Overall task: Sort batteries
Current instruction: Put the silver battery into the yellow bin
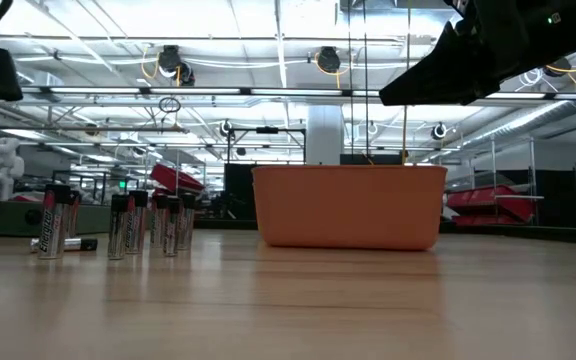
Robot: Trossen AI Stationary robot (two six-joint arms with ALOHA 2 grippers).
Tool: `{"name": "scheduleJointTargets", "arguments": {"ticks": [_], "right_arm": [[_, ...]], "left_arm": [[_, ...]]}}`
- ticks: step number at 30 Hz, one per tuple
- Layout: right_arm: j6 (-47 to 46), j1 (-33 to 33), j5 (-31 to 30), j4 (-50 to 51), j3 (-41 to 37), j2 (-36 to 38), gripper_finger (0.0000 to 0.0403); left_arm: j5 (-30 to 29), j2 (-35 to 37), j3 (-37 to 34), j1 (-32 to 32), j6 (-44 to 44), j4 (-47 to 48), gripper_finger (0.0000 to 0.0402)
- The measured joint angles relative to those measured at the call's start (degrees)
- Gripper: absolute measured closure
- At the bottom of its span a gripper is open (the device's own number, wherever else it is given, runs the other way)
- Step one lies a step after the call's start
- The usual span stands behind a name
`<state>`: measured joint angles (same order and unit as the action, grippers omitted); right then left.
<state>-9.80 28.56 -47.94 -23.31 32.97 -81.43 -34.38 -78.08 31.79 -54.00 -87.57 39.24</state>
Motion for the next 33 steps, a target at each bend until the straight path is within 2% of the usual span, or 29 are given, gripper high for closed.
{"name": "scheduleJointTargets", "arguments": {"ticks": [4, 6, 8, 12, 16, 23, 28, 33], "right_arm": [[0.0, 0.0, 0.0, 0.05, 0.0, 0.0, 0.0271], [0.0, 0.0, 0.0, 0.03, 0.0, 0.0, 0.0271], [0.0, 0.0, 0.0, 0.03, 0.02, 0.0, 0.0271], [0.0, 0.0, -0.02, 0.02, 0.02, 0.0, 0.0271], [0.0, 0.0, -0.15, 0.02, 0.02, 0.0, 0.0271], [0.0, 0.0, -0.2, 0.02, 0.02, 0.0, 0.0271], [0.0, -0.36, -0.24, -0.6, 0.02, -0.02, 0.0271], [0.67, -1.16, -0.27, -2.29, 0.06, -0.29, 0.0271]], "left_arm": [[-2.05, 0.0, 0.0, 0.01, 1.33, -0.02, 0.0191], [-2.37, -0.13, -0.02, 0.06, 1.38, 0.12, 0.0207], [-2.31, -0.75, -0.02, 0.07, 1.42, 0.12, 0.0245], [-2.61, -2.69, -0.06, 0.03, 3.12, -2.05, 0.0363], [-3.62, -3.6, -0.02, 0.04, 4.98, -4.15, 0.0365], [-5.11, -3.59, -0.04, 0.27, 3.91, -2.12, 0.0365], [-13.94, -2.04, -0.09, 3.9, 4.57, 3.25, 0.0365], [-24.94, 0.6, -0.09, 9.73, 12.2, 2.25, 0.0365]]}}
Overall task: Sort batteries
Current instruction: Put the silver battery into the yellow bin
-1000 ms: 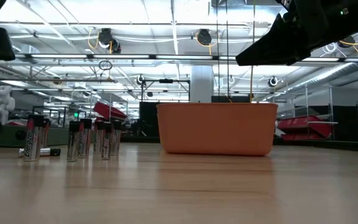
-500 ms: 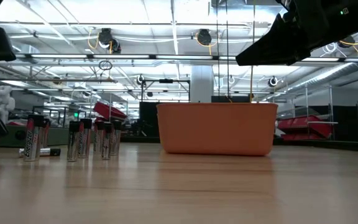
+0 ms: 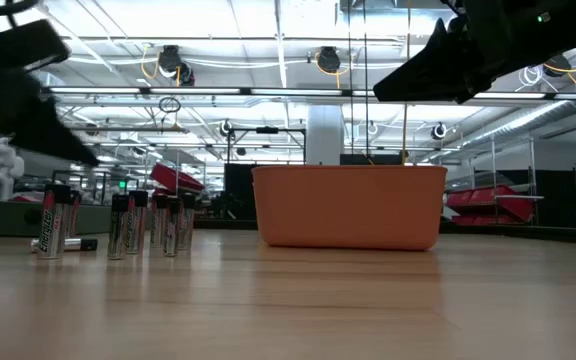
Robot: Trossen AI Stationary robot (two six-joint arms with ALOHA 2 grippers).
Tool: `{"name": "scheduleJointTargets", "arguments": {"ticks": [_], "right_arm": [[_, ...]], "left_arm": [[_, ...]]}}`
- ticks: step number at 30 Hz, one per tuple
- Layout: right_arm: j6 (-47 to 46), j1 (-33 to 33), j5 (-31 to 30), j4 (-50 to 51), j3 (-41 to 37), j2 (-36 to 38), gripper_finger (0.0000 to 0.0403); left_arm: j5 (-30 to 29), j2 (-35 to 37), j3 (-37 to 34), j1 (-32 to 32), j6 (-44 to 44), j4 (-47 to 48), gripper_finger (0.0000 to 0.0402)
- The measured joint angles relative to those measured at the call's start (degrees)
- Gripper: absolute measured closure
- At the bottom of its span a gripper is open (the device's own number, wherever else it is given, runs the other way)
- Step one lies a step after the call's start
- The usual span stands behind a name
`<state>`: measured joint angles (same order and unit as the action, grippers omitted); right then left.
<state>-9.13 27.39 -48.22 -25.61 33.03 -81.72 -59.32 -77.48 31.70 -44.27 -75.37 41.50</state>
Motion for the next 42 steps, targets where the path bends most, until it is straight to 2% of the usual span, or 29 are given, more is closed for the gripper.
{"name": "scheduleJointTargets", "arguments": {"ticks": [3, 7, 12, 15, 18, 21, 25, 28, 36, 39, 42], "right_arm": [[-0.09, -0.35, 0.01, -0.59, 0.01, -1.09, 0.0271], [-0.26, -0.46, 0.2, -4.83, 0.01, -4.25, 0.0271], [-0.81, -0.43, 0.32, -7.07, 0.01, -6.8, 0.0271], [-1.19, -0.24, 0.27, -7.19, 0.01, -6.97, 0.0271], [-1.97, 0.0, 0.25, -6.79, 0.01, -6.97, 0.0271], [-2.3, 0.05, 0.3, -5.78, 0.01, -6.97, 0.0271], [-4.07, 0.08, 0.29, -3.65, 0.01, -6.99, 0.0271], [-5.3, 0.09, 0.16, -2.43, -0.01, -6.97, 0.0271], [-5.25, 0.09, 0.1, -2.51, -0.03, -6.99, 0.0271], [-5.77, 0.23, 0.08, -2.24, -0.03, -6.99, 0.0271], [-5.83, 0.72, 0.01, -2.06, -0.03, -6.97, 0.0271]], "left_arm": [[-2.31, 1.57, 0.0, 4.11, 9.46, -4.96, 0.0365], [-0.46, 3.05, 0.0, 10.75, 30.42, -19.1, 0.0365], [8.04, 3.45, 0.02, 20.9, 57.57, -38.56, 0.0365], [13.57, 3.48, 0.02, 28.42, 68.28, -45.55, 0.0365], [23.9, 3.44, 0.02, 36.87, 76.11, -52.48, 0.0365], [33.94, 2.01, 0.09, 44.63, 80.45, -59.83, 0.0365], [41.66, -0.42, 1.3, 51.75, 81.87, -63.24, 0.0365], [47.72, -2.84, 3.24, 54.58, 81.81, -64.15, 0.0364], [53.78, -11.57, 11.64, 57.5, 82.23, -63.87, 0.0301], [55.05, -11.89, 14.76, 57.39, 82.28, -58.25, 0.0278], [55.05, -8.73, 17.3, 56.32, 82.27, -47.46, 0.0266]]}}
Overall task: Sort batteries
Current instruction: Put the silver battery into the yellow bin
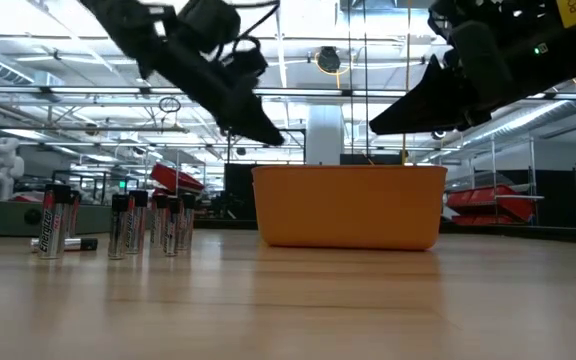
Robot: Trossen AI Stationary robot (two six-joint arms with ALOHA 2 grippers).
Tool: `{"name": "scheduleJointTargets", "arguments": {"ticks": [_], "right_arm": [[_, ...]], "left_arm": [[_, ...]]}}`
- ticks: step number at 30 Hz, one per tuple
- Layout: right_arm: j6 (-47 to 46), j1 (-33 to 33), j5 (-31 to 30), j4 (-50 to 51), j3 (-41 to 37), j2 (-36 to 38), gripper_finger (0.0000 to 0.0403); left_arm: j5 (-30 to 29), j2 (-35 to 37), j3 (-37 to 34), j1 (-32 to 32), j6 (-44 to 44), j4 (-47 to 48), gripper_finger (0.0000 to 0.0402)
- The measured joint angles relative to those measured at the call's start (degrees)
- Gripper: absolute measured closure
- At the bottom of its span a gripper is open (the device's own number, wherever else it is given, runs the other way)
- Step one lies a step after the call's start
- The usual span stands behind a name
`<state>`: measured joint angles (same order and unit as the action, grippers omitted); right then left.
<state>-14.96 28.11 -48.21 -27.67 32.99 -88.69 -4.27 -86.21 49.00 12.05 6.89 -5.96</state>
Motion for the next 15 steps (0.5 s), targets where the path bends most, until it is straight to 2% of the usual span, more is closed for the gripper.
{"name": "scheduleJointTargets", "arguments": {"ticks": [4, 9, 15], "right_arm": [[0.21, 1.07, -0.13, 0.05, 0.0, 0.32, 0.0271], [0.67, 1.97, -1.73, 0.2, 0.0, 0.4, 0.0271], [-0.9, 2.02, -1.57, 0.01, 0.0, 0.4, 0.0271]], "left_arm": [[-0.41, 8.52, 0.79, -5.98, -2.41, 10.62, 0.0265], [-7.8, 17.21, 0.6, -19.58, -14.35, 20.01, 0.0264], [-17.72, 18.04, 0.36, -37.42, -35.03, 32.08, 0.0264]]}}
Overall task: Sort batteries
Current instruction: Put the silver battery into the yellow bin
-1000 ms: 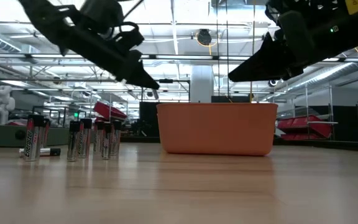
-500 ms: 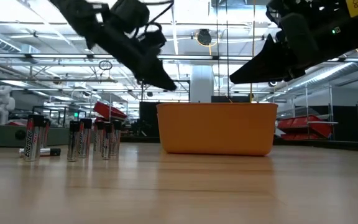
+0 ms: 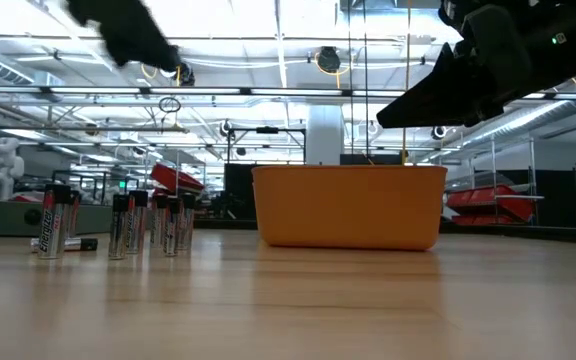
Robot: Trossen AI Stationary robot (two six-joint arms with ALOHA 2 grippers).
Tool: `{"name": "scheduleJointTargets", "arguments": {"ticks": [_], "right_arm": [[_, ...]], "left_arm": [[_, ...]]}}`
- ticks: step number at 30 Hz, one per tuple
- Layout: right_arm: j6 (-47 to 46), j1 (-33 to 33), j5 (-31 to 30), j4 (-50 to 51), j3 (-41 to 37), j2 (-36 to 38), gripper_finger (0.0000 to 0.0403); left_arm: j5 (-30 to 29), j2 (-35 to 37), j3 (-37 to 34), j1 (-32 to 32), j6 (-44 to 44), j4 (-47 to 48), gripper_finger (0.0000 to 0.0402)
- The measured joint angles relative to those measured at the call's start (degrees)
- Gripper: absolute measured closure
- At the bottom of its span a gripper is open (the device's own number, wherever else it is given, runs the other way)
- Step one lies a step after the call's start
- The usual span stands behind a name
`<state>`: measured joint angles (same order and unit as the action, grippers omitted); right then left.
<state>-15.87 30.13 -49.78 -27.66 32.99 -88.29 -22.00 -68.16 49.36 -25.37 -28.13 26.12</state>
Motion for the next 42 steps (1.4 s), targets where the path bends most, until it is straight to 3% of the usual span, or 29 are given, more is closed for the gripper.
{"name": "scheduleJointTargets", "arguments": {"ticks": [7, 13, 24, 42], "right_arm": [[-1.09, 0.76, -0.28, -0.4, 0.0, 0.0, 0.0271], [-1.67, 1.18, -1.15, -0.39, 0.0, 0.0, 0.0271], [-1.67, 1.16, -1.36, -0.13, 0.0, 0.0, 0.0271], [-1.48, 1.16, -1.38, -0.07, 0.0, 0.0, 0.0271]], "left_arm": [[-10.89, -5.34, 0.0, -15.61, -24.8, 9.46, 0.0263], [-12.12, -11.66, 0.0, -21.04, -36.07, 10.02, 0.0259], [-11.56, -20.66, 0.0, -22.8, -34.44, 2.51, 0.0205], [-11.39, -25.49, 0.0, -17.72, -28.09, 0.81, 0.0203]]}}
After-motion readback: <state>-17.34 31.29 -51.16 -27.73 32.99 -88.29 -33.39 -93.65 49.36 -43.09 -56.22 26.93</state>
